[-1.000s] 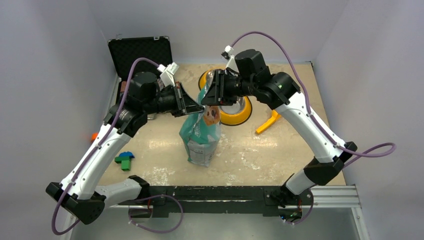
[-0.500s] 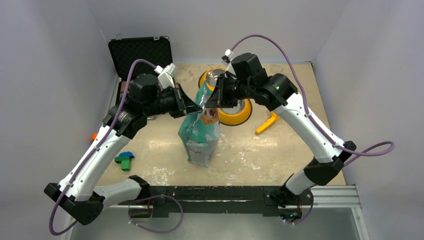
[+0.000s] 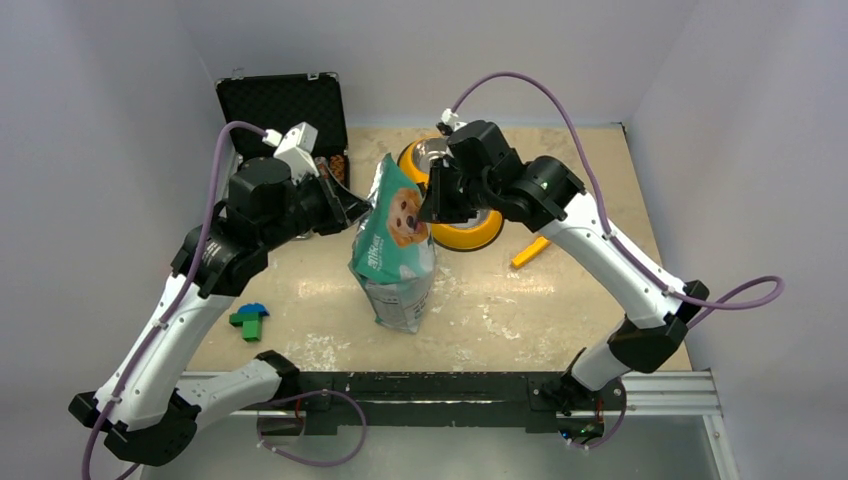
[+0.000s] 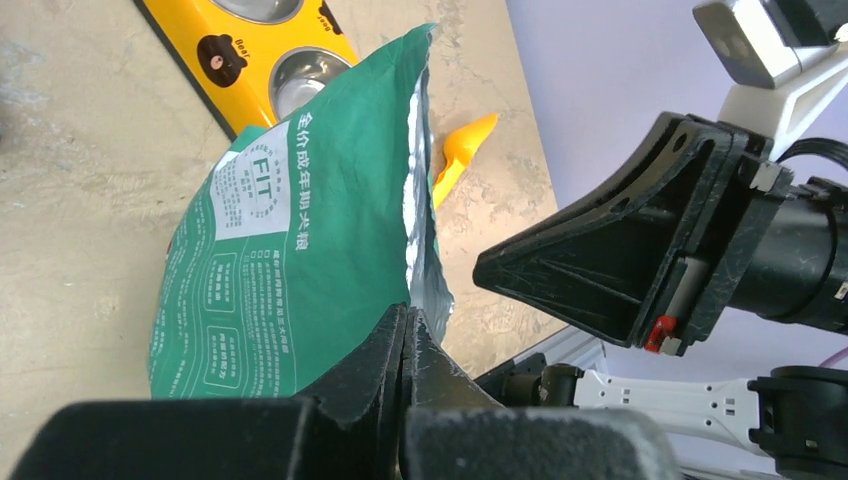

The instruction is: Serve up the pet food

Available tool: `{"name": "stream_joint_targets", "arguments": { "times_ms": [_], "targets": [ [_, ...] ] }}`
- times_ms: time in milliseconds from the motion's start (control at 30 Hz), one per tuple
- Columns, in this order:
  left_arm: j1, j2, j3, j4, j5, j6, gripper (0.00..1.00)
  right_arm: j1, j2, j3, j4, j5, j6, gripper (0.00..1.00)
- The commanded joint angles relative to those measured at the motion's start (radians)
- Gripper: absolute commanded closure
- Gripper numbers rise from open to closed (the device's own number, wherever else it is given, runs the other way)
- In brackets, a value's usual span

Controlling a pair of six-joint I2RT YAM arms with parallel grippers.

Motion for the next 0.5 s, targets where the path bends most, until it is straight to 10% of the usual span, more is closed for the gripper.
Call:
{"name": "stream_joint_targets", "arguments": {
  "times_ms": [0,467],
  "targets": [
    [0.004,-0.015,0.001,0.065,0.038,-0.001,1.00,-0.032,-0.031,0.095,0.121,-0.184,-0.016,0.59],
    [0.005,-0.003,-0.016,0.048,0.072,-0.016,1.00,-0.035,0.155,0.240,0.134,-0.283,0.114,0.54]
  ]
}}
